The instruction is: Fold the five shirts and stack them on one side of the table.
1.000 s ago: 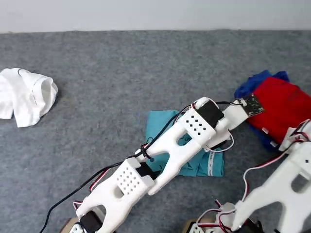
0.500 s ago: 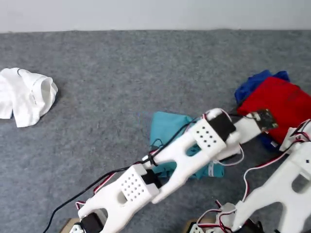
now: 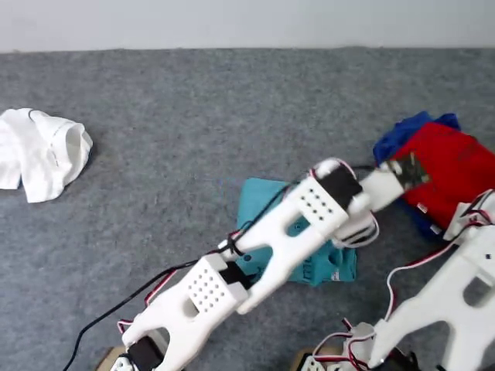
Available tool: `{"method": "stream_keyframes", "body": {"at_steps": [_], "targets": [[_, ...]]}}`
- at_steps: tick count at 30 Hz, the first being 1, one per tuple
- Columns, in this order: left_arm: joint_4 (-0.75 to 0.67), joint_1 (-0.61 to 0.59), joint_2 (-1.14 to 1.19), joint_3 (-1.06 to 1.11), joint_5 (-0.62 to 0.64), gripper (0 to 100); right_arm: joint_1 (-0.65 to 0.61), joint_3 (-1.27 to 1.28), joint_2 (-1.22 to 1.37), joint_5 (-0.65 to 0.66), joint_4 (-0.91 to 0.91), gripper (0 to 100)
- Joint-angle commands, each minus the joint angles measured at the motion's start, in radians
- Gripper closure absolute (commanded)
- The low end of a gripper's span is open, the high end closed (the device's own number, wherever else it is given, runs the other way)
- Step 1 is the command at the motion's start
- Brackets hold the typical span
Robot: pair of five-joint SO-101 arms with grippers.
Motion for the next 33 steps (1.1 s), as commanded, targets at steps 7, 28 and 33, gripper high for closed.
{"method": "stream_keyframes", "body": {"at_steps": [7, 28, 33], "targets": [[0.023, -0.100, -0.018, -0.487, 0.012, 81, 0.007, -0.034, -0.035, 0.012, 0.010, 80.1], [0.020, -0.575, -0.377, 0.315, 0.012, 81, -0.986, 0.020, 0.062, 0.014, 0.079, 80.1], [0.018, -0.692, -0.443, 0.418, 0.012, 81, -0.987, 0.031, 0.136, 0.081, 0.087, 80.1]]}}
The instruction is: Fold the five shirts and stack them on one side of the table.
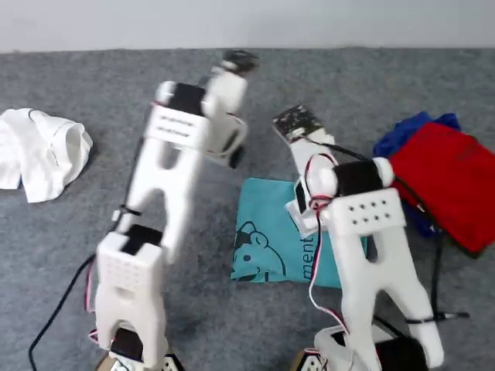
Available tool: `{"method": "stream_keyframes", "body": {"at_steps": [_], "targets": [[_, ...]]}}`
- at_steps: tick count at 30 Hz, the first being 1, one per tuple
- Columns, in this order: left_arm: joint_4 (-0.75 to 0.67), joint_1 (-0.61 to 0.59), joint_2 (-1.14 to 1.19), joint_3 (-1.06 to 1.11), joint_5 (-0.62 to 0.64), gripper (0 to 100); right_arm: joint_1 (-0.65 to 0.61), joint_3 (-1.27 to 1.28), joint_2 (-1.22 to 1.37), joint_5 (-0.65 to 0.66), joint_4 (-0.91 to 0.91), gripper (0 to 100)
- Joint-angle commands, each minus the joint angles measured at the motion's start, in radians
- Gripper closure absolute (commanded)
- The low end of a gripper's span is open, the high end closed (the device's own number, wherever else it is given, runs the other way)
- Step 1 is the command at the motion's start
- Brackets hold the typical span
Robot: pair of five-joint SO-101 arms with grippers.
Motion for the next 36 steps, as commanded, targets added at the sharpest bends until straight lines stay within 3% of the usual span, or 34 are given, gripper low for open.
{"method": "stream_keyframes", "body": {"at_steps": [1, 8, 19, 30, 36], "targets": [[0.018, -0.063, -0.094, 0.041, 0.003, 81, -0.013, 0.009, 0.016, 0.040, -0.013, 80.1], [0.018, -0.098, -0.101, 0.061, 0.003, 81, -0.001, 0.097, 0.044, 0.043, -0.093, 80.1], [0.018, -0.095, -0.107, 0.061, 0.003, 81, 0.213, 0.146, 0.209, 0.043, -0.377, 80.1], [0.018, -0.095, -0.104, 0.061, 0.003, 81, 0.294, 0.140, 0.294, 0.040, -0.642, 80.1], [0.018, -0.095, -0.101, 0.061, 0.002, 81, 0.298, 0.063, 0.294, 0.037, -0.642, 80.1]]}}
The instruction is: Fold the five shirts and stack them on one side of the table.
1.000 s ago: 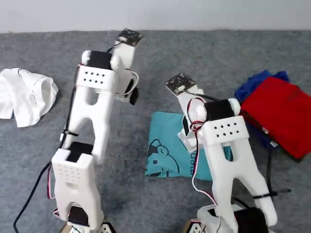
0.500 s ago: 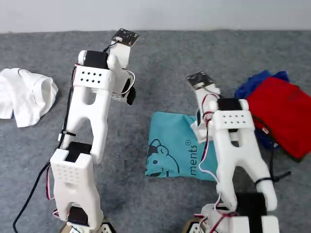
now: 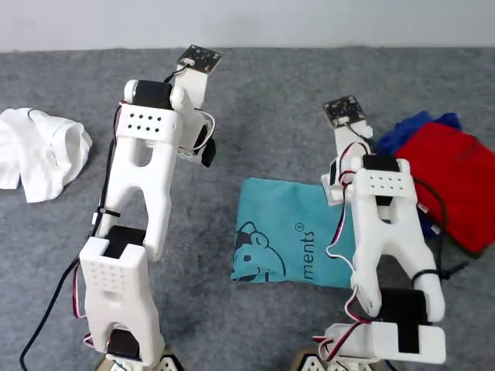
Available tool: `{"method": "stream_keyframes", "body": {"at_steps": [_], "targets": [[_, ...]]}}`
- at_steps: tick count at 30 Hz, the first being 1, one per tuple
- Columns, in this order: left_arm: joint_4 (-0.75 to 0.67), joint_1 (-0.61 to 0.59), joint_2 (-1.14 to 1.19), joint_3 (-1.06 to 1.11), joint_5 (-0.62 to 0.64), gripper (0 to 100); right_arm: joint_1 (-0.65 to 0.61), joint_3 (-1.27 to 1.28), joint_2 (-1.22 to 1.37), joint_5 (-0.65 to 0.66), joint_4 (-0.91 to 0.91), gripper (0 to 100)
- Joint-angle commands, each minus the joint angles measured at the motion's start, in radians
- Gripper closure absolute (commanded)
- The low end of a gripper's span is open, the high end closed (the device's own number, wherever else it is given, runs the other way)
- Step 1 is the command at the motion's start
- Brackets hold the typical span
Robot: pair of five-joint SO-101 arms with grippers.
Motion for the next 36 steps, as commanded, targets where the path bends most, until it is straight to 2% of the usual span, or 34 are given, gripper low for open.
{"method": "stream_keyframes", "body": {"at_steps": [1, 8, 14, 19, 23, 30, 36], "targets": [[0.018, -0.005, -0.063, -0.005, 0.008, 81, 0.008, -0.091, -0.013, 0.003, 0.015, 80.1], [0.020, -0.009, -0.063, -0.004, 0.008, 81, 0.030, -0.244, -0.015, 0.003, 0.410, 80.1], [0.020, -0.005, -0.064, -0.004, 0.009, 81, 0.062, -0.166, -0.081, 0.009, 0.555, 79.8], [0.020, -0.005, -0.063, -0.004, 0.009, 81, 0.062, -0.005, -0.156, 0.002, 0.487, 79.7], [0.020, -0.005, -0.063, -0.004, 0.009, 81, 0.012, 0.107, -0.163, 0.000, 0.409, 79.7], [0.021, -0.005, -0.066, -0.002, 0.009, 81, -0.024, 0.135, -0.154, -0.020, 0.291, 79.6], [0.021, -0.005, -0.066, 0.007, 0.009, 81, -0.024, 0.135, -0.051, -0.038, 0.265, 68.8]]}}
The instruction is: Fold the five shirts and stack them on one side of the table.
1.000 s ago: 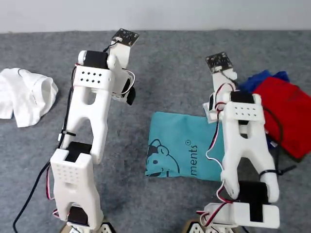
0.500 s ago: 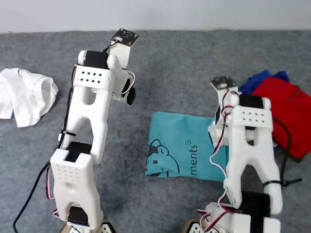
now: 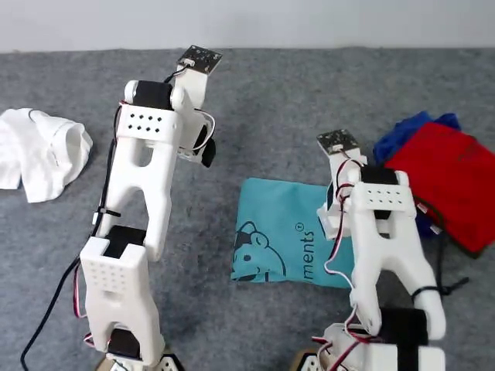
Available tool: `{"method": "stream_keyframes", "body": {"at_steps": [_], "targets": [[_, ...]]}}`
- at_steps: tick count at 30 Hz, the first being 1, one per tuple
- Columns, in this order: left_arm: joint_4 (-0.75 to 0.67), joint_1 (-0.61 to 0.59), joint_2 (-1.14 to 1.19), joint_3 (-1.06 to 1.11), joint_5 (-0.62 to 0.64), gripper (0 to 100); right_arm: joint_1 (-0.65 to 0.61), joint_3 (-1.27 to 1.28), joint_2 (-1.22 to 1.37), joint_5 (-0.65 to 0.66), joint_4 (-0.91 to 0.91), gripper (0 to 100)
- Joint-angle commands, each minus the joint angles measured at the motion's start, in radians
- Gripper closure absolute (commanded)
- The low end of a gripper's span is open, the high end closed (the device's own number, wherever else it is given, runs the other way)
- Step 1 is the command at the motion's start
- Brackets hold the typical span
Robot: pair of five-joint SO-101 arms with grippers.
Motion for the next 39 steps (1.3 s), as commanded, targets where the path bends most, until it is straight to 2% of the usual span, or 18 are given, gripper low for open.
{"method": "stream_keyframes", "body": {"at_steps": [1, 13, 17, 21, 23, 33, 39], "targets": [[0.021, -0.005, -0.069, 0.021, 0.009, 81, -0.005, 0.000, 0.062, -0.032, -0.016, 68.3], [0.020, -0.005, -0.069, 0.094, 0.009, 81, -0.048, 0.025, 0.294, -0.066, -0.159, 75.0], [0.020, -0.005, -0.068, 0.094, 0.009, 81, -0.137, 0.028, 0.363, -0.061, -0.188, 83.4], [0.020, -0.005, -0.071, 0.094, 0.009, 81, -0.173, 0.028, 0.384, -0.057, -0.206, 93.7], [0.020, -0.005, -0.069, 0.094, 0.009, 81, -0.173, 0.028, 0.372, -0.057, -0.205, 99.4], [0.020, -0.005, -0.063, 0.094, 0.009, 81, -0.162, -0.029, 0.097, -0.009, -0.197, 98.9], [0.020, -0.005, -0.063, 0.094, 0.009, 81, -0.073, -0.206, -0.001, -0.009, -0.208, 98.9]]}}
